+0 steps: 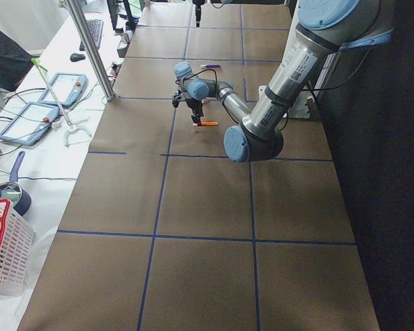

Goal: Collect pens into pen holder
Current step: 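Grasp the orange marker with the left gripper while the right gripper withdraws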

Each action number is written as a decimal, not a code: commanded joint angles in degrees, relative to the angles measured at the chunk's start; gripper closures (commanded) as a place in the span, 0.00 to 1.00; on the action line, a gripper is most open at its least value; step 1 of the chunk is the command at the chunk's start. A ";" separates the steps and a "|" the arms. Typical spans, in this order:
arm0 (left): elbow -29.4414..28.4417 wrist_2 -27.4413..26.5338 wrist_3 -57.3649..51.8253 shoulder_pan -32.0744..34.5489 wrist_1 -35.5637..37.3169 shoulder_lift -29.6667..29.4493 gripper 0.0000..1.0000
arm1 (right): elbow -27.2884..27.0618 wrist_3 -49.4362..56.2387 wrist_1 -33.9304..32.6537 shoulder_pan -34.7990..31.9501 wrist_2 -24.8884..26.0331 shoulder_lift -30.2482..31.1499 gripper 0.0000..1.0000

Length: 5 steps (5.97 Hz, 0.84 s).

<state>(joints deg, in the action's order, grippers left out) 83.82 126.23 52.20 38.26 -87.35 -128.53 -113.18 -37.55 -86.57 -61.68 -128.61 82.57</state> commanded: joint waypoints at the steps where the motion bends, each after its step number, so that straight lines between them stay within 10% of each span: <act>1: -1.19 0.16 0.44 0.15 -0.19 -0.05 0.29 | -0.02 -0.07 0.00 0.07 0.11 0.31 0.00; 5: -3.04 0.16 0.71 0.06 -2.12 -0.67 0.32 | 0.24 -0.07 0.08 0.07 0.20 0.49 0.00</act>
<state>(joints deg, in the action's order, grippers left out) 81.34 126.39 52.85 38.33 -88.77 -128.97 -113.02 -37.58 -86.49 -61.59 -128.41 83.03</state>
